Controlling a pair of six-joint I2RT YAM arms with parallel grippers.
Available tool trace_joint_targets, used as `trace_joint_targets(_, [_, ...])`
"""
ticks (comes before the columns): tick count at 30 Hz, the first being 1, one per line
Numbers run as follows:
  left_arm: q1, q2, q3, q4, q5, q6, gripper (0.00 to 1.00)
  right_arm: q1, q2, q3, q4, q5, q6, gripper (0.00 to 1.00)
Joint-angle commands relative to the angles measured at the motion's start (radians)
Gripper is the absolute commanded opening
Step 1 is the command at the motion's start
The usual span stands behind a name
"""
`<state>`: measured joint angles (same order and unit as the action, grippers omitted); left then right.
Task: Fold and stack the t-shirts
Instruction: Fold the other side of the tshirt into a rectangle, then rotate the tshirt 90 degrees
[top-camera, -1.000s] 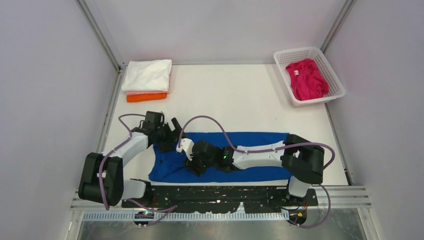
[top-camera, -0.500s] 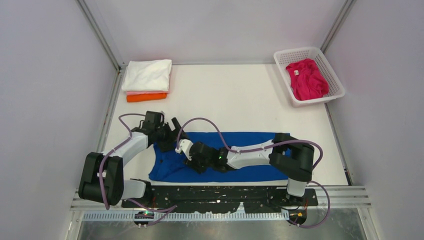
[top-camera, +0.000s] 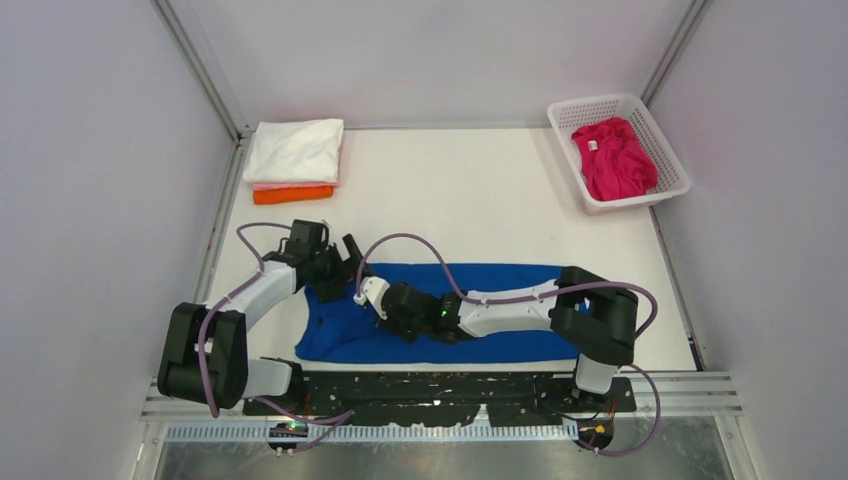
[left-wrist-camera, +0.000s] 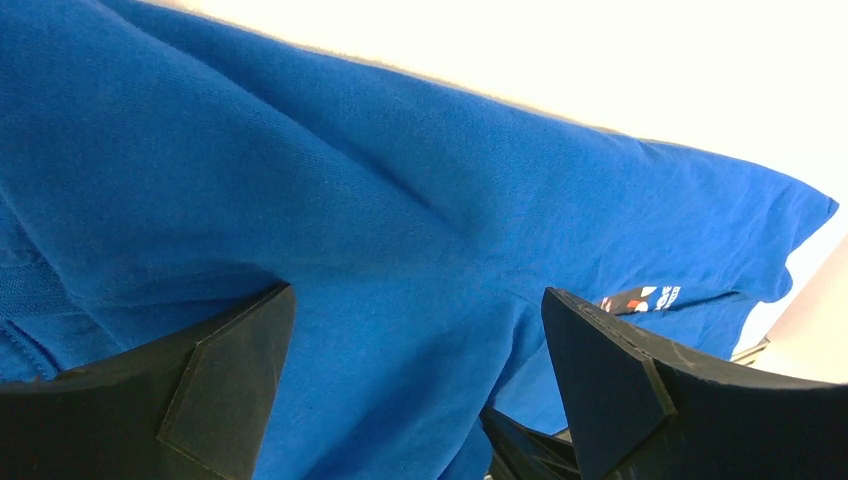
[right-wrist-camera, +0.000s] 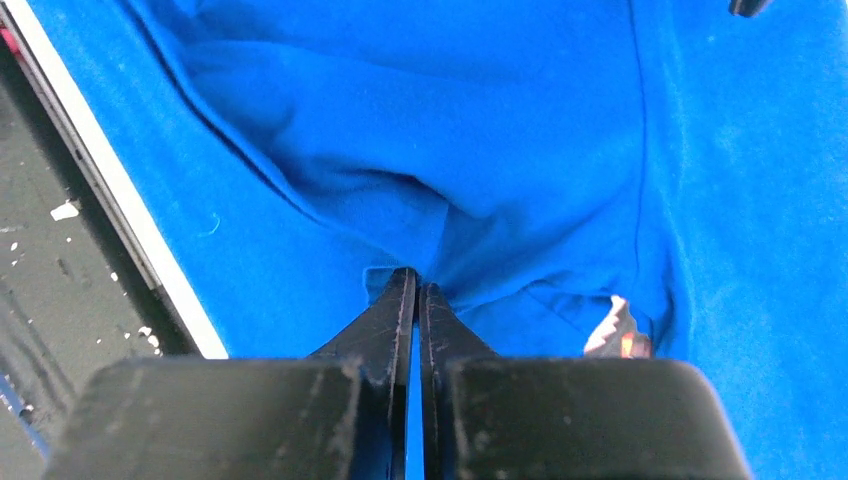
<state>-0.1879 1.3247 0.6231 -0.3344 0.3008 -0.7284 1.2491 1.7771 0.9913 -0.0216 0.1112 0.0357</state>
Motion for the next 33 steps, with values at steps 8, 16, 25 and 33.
trace_joint_targets(8, [0.015, 0.029, 0.043, -0.049, -0.094, 0.075, 0.99, 0.017, -0.117, 0.038, -0.204, -0.027, -0.061, 0.11])
trace_joint_targets(16, [0.014, 0.016, 0.075, -0.066, -0.075, 0.104, 0.99, 0.021, -0.211, 0.010, -0.279, -0.060, -0.081, 0.97])
trace_joint_targets(25, [-0.012, -0.202, 0.117, -0.221, -0.109, 0.077, 0.99, -0.226, -0.549, -0.209, -0.161, 0.000, 0.176, 0.95])
trace_joint_targets(33, [-0.152, -0.351, -0.093, -0.129, -0.004, -0.108, 0.99, -0.672, -0.644, -0.396, -0.131, -0.180, 0.388, 0.95])
